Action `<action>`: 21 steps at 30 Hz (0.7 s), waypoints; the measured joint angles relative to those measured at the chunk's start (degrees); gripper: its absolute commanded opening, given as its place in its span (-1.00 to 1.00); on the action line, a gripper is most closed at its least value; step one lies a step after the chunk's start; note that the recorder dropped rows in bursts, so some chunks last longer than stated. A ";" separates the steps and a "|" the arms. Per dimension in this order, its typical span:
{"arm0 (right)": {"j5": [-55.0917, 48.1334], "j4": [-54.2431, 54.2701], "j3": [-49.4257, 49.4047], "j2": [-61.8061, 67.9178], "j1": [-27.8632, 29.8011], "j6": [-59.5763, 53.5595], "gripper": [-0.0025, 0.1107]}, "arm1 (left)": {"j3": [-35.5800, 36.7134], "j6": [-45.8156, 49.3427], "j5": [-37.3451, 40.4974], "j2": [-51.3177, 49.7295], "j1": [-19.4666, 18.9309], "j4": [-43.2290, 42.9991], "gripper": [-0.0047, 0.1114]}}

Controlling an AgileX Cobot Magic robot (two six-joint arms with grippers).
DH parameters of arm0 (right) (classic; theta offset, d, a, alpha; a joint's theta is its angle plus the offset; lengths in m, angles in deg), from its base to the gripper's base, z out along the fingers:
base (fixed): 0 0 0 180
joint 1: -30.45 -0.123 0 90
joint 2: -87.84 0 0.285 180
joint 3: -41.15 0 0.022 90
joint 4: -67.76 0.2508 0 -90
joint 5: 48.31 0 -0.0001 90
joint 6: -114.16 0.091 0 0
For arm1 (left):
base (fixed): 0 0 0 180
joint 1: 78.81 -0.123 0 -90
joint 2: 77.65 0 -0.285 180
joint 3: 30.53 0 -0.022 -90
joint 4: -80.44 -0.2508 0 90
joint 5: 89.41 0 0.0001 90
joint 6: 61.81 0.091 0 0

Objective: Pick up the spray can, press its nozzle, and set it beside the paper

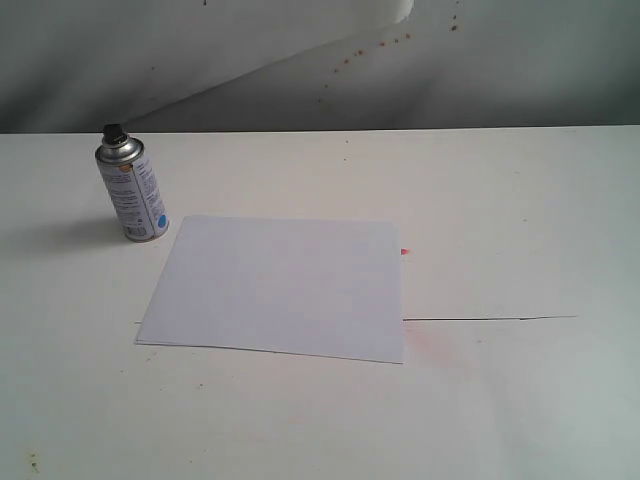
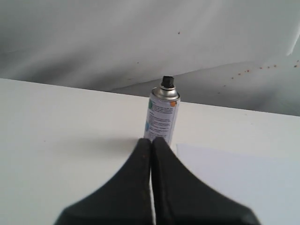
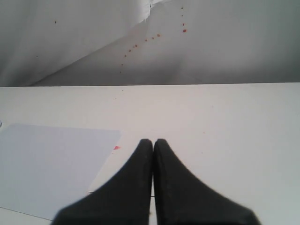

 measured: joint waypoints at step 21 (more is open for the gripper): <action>0.11 0.00 0.00 0.00 0.00 0.00 -0.96 | 5.97 16.88 6.08 10.41 -4.62 10.20 -0.92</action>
